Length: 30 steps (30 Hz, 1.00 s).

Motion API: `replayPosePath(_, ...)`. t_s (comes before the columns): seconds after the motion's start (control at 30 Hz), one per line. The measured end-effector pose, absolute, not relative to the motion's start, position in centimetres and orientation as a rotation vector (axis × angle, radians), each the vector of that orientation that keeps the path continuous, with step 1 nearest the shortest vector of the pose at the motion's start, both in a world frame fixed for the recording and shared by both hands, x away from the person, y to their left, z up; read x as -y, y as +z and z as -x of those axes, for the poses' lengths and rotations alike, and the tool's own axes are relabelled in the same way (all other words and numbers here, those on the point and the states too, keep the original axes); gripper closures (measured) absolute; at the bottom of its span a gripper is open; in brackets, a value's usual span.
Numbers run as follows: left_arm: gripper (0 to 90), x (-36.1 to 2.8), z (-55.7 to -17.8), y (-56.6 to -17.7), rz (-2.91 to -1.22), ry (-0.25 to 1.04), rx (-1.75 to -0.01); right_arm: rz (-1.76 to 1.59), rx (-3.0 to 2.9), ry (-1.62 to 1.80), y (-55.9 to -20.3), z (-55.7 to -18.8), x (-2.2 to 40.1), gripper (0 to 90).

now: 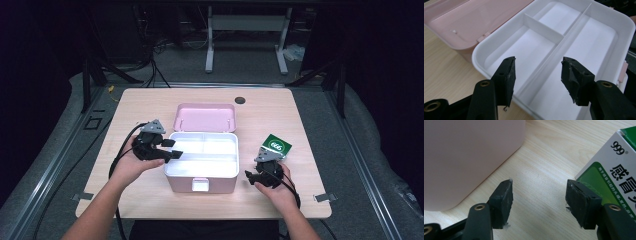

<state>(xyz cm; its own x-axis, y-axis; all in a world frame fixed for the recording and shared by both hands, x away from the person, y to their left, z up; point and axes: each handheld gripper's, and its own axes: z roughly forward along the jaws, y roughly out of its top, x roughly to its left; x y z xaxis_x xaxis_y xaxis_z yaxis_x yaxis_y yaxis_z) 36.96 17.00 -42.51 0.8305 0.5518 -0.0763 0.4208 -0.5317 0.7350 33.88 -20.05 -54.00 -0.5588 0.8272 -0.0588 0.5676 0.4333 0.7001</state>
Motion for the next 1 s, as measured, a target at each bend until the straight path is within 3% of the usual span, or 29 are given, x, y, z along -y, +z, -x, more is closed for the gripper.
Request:
replayPosePath(0.83,51.0,-12.5,-38.2,-42.5,-2.351,0.158,-0.593,-1.177,-2.293,0.906,-53.8,-33.8,20.2,38.4)
replayPosePath(1.0,59.9,-10.8,-38.5,-42.4,-2.506,0.196,-0.485,-1.173,-2.299,0.905,-53.9,-33.8,20.2,38.5)
